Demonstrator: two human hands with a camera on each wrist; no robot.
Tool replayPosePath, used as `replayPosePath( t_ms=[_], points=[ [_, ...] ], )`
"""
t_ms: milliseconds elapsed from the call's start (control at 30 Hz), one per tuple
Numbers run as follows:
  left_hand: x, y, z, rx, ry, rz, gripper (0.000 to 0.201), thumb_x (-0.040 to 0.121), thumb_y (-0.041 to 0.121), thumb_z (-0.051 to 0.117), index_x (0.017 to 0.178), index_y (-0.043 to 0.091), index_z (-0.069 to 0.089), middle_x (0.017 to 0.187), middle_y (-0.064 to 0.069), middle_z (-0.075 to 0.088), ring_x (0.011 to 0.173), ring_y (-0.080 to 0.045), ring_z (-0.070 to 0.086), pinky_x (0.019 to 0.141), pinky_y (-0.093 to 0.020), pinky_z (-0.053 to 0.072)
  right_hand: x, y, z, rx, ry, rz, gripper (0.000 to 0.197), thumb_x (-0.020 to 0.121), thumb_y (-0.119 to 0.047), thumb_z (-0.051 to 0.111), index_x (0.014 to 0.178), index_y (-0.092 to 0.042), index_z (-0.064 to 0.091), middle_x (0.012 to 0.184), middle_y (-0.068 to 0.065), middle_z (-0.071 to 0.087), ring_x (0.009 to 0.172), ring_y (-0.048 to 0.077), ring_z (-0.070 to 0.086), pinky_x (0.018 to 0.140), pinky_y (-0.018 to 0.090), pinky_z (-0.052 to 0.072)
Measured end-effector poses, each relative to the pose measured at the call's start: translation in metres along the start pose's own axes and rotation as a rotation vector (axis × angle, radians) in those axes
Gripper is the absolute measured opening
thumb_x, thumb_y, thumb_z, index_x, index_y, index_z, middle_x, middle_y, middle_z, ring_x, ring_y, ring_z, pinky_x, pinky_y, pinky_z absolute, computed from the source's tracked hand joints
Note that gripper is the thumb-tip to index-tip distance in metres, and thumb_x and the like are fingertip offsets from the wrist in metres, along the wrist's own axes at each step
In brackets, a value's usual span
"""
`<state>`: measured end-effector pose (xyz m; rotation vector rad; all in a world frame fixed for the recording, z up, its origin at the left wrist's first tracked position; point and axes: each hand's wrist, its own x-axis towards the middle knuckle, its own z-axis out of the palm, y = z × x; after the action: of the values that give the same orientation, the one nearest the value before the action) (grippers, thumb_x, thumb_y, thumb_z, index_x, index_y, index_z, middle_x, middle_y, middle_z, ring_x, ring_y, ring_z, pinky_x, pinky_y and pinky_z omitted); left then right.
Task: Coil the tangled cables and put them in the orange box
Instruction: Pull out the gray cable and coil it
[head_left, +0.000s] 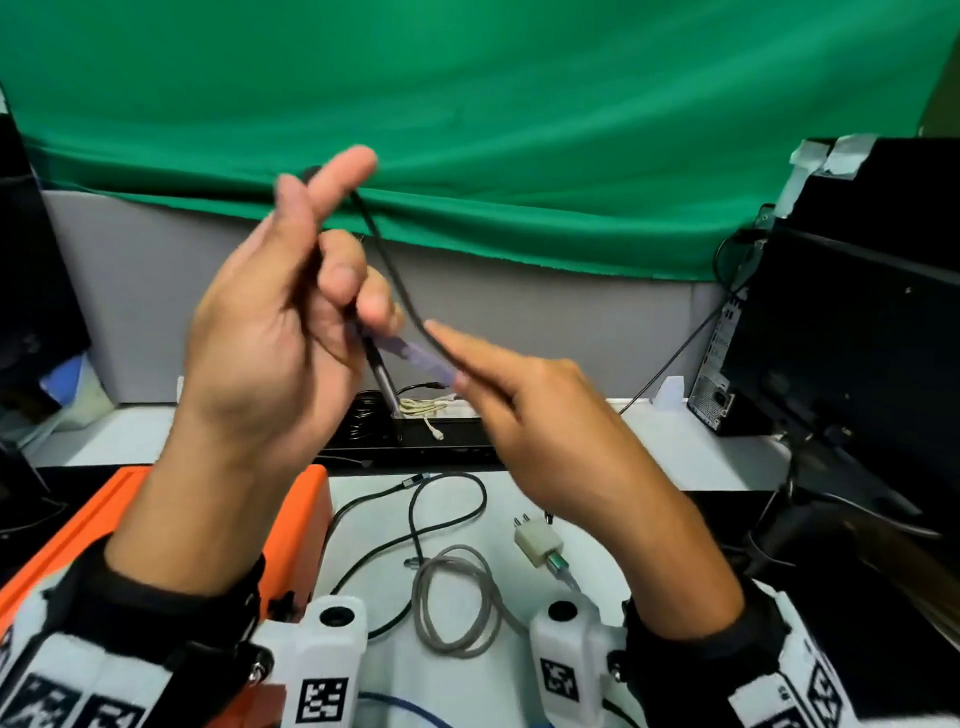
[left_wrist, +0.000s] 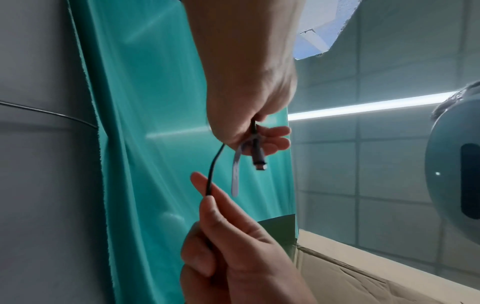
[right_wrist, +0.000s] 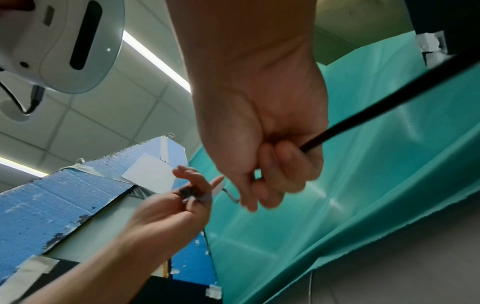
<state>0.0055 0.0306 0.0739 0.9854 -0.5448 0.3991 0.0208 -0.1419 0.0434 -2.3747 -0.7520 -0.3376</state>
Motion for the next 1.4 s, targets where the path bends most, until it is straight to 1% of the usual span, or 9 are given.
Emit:
replayPosePath(
  t_ms=[167, 333, 500, 667, 833, 1067, 1200, 1300, 1400],
  points=[
    [-0.001, 0.002, -0.002, 0.241, -0.015, 0.013, 0.041, 0.109, 0.036, 0.027, 0.130, 0.016, 0.057, 0.044, 0.007, 0.051, 0.078, -0.019, 0.076, 0.083, -0.037, 0.059, -0.005, -0.014, 0.008, 0.029, -0.279, -0.086, 0.030, 0.104, -0.042, 0.048, 0.134, -0.042, 0.056, 0.109, -0.014, 0.071, 0.096, 0.011, 0.062, 0.086, 0.038, 0.051],
    [-0.006, 0.000, -0.007, 0.515, -0.207, -0.104, 0.035, 0.103, 0.030, 0.039, 0.120, 0.017, 0.066, 0.103, -0.009, 0.078, 0.104, -0.029, 0.073, 0.095, -0.041, 0.057, -0.010, -0.011, -0.011, 0.083, -0.162, -0.121, 0.013, 0.099, -0.039, 0.060, 0.097, -0.030, 0.069, 0.073, -0.010, 0.066, 0.068, 0.008, 0.057, 0.066, 0.035, 0.048],
    [-0.007, 0.001, -0.011, 0.500, -0.272, -0.262, 0.033, 0.097, 0.028, 0.046, 0.112, 0.011, 0.071, 0.101, -0.011, 0.078, 0.089, -0.020, 0.075, 0.079, -0.026, 0.059, -0.013, -0.009, -0.023, 0.072, 0.000, -0.135, 0.020, 0.094, -0.039, 0.067, 0.081, -0.023, 0.068, 0.060, -0.010, 0.056, 0.059, 0.011, 0.049, 0.056, 0.029, 0.037],
    [-0.003, 0.004, -0.009, 0.355, -0.149, -0.209, 0.036, 0.099, 0.027, 0.043, 0.113, 0.002, 0.064, 0.103, -0.018, 0.077, 0.092, -0.033, 0.076, 0.088, -0.042, 0.061, -0.010, -0.002, -0.021, -0.024, -0.095, -0.060, 0.018, 0.096, -0.047, 0.062, 0.091, -0.031, 0.070, 0.064, -0.008, 0.061, 0.062, 0.012, 0.053, 0.057, 0.031, 0.042],
    [-0.006, 0.006, -0.003, 0.404, -0.139, -0.234, 0.036, 0.096, 0.032, 0.044, 0.111, 0.009, 0.067, 0.092, -0.011, 0.078, 0.054, -0.024, 0.072, 0.048, -0.024, 0.057, -0.003, 0.009, -0.010, -0.246, -0.180, -0.013, 0.022, 0.106, -0.029, 0.041, 0.101, -0.026, 0.063, 0.081, -0.004, 0.051, 0.084, 0.020, 0.054, 0.078, 0.045, 0.050],
    [-0.011, -0.012, -0.003, 0.680, -0.268, -0.051, 0.034, 0.103, 0.024, 0.041, 0.124, 0.012, 0.066, 0.113, -0.005, 0.075, 0.106, -0.022, 0.072, 0.092, -0.039, 0.058, -0.007, -0.005, -0.007, -0.147, -0.245, -0.094, 0.023, 0.104, -0.033, 0.047, 0.083, -0.025, 0.055, 0.073, -0.005, 0.056, 0.072, 0.016, 0.054, 0.066, 0.040, 0.046],
    [-0.009, -0.012, -0.003, 0.567, -0.238, -0.095, 0.036, 0.104, 0.029, 0.038, 0.121, 0.013, 0.065, 0.110, -0.008, 0.076, 0.100, -0.027, 0.074, 0.088, -0.042, 0.060, -0.009, -0.013, -0.004, -0.109, -0.319, -0.093, 0.024, 0.104, -0.040, 0.049, 0.082, -0.033, 0.056, 0.066, -0.004, 0.054, 0.064, 0.011, 0.048, 0.055, 0.029, 0.034],
    [-0.006, -0.004, 0.000, 0.314, -0.162, -0.114, 0.039, 0.105, 0.034, 0.034, 0.120, 0.011, 0.062, 0.105, -0.010, 0.077, 0.093, -0.030, 0.075, 0.080, -0.042, 0.062, -0.007, -0.007, 0.002, -0.152, -0.264, -0.051, 0.026, 0.105, -0.036, 0.044, 0.081, -0.029, 0.050, 0.070, -0.006, 0.055, 0.067, 0.010, 0.050, 0.057, 0.031, 0.036],
    [-0.007, -0.002, 0.000, 0.397, -0.153, -0.077, 0.038, 0.104, 0.038, 0.036, 0.130, 0.023, 0.059, 0.112, -0.006, 0.075, 0.095, -0.031, 0.075, 0.076, -0.045, 0.063, -0.006, -0.004, 0.003, -0.151, -0.257, -0.064, 0.031, 0.104, -0.027, 0.043, 0.074, -0.018, 0.048, 0.072, 0.000, 0.056, 0.070, 0.018, 0.054, 0.062, 0.040, 0.043]
  ],
)
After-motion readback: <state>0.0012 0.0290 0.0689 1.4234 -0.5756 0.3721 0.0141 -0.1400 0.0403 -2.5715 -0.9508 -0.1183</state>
